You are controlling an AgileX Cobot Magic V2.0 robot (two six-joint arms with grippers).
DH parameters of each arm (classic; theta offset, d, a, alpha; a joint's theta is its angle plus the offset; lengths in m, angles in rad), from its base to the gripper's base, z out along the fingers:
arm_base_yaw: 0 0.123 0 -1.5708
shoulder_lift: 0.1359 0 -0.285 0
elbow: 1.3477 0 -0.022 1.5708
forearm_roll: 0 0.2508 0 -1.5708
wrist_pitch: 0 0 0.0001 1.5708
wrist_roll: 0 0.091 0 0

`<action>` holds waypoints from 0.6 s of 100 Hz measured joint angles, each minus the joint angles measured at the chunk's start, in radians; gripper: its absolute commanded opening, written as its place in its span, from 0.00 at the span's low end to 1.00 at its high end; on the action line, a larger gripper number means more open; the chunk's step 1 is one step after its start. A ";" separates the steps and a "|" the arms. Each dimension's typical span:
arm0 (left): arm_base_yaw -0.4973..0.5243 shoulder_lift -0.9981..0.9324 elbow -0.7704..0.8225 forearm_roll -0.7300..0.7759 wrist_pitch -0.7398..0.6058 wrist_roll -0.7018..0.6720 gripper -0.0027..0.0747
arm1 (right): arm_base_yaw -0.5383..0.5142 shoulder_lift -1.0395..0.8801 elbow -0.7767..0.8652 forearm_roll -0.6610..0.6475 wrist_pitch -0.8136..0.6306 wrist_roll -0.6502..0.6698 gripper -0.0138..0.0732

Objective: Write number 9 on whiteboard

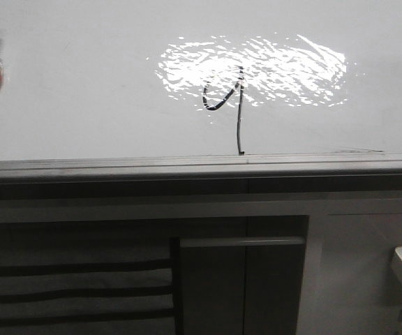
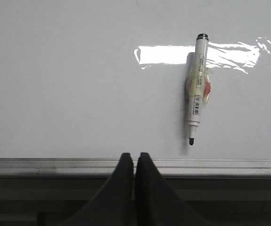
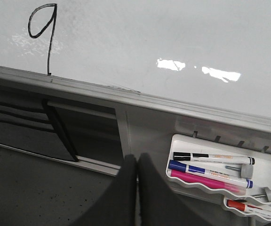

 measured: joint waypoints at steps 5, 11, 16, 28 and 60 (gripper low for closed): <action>0.000 0.000 0.000 0.000 0.000 0.000 0.01 | 0.000 0.000 0.000 0.000 0.000 0.000 0.08; 0.000 0.000 0.000 0.000 0.000 0.000 0.01 | 0.000 0.000 0.000 0.000 0.000 0.000 0.08; 0.000 0.000 0.000 0.000 0.000 0.000 0.01 | 0.000 0.000 0.000 0.000 0.000 0.000 0.08; 0.000 0.000 0.000 -0.002 0.000 0.000 0.01 | 0.000 0.000 0.000 0.000 0.000 0.000 0.08; 0.000 0.000 0.000 -0.002 -0.001 0.000 0.01 | -0.011 -0.034 0.025 0.000 -0.025 0.000 0.08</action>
